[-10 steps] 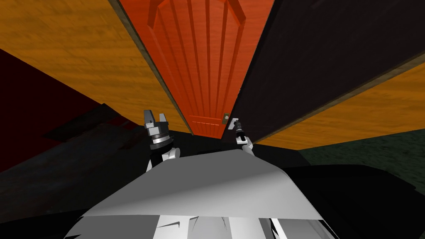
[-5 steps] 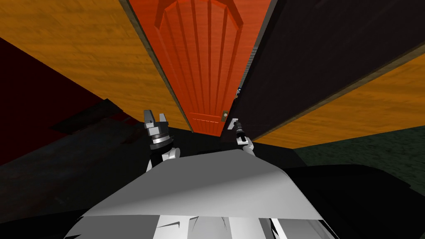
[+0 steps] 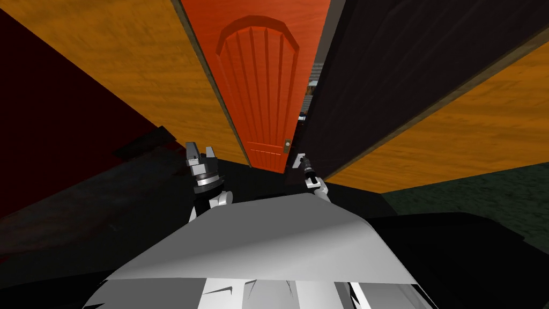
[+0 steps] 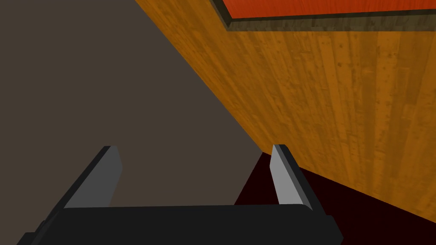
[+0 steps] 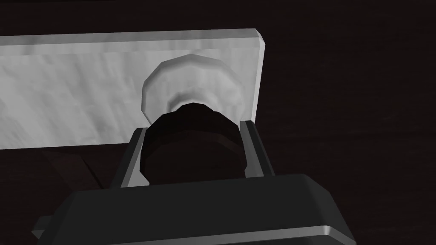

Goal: Pull the door open

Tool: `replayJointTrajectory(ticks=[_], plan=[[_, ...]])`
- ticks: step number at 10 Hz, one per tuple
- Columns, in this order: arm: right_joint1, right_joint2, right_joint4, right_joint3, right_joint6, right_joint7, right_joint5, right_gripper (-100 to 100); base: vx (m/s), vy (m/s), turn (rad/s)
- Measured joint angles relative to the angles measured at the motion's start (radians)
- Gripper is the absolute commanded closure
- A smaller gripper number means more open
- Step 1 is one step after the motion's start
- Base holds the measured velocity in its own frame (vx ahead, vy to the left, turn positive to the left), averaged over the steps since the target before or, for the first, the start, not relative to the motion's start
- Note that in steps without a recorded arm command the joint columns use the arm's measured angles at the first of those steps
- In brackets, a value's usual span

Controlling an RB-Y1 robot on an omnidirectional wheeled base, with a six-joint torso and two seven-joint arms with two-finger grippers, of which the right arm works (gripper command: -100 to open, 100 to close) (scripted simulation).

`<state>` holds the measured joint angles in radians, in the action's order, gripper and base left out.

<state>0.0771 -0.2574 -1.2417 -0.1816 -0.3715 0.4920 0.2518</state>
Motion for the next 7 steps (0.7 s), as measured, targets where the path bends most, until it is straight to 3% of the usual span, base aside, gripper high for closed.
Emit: replayJointTrajectory(ticks=[2,3,7], plan=[[-0.005,-0.018,-0.010,0.037,-0.006,0.027,0.006,100,-0.118,-0.070,0.102],[-0.004,-0.018,-0.010,0.041,-0.006,0.029,0.007,100,-0.120,-0.067,0.108],[0.022,-0.061,-0.029,0.068,-0.044,0.076,0.017,100,-0.224,-0.093,0.128]])
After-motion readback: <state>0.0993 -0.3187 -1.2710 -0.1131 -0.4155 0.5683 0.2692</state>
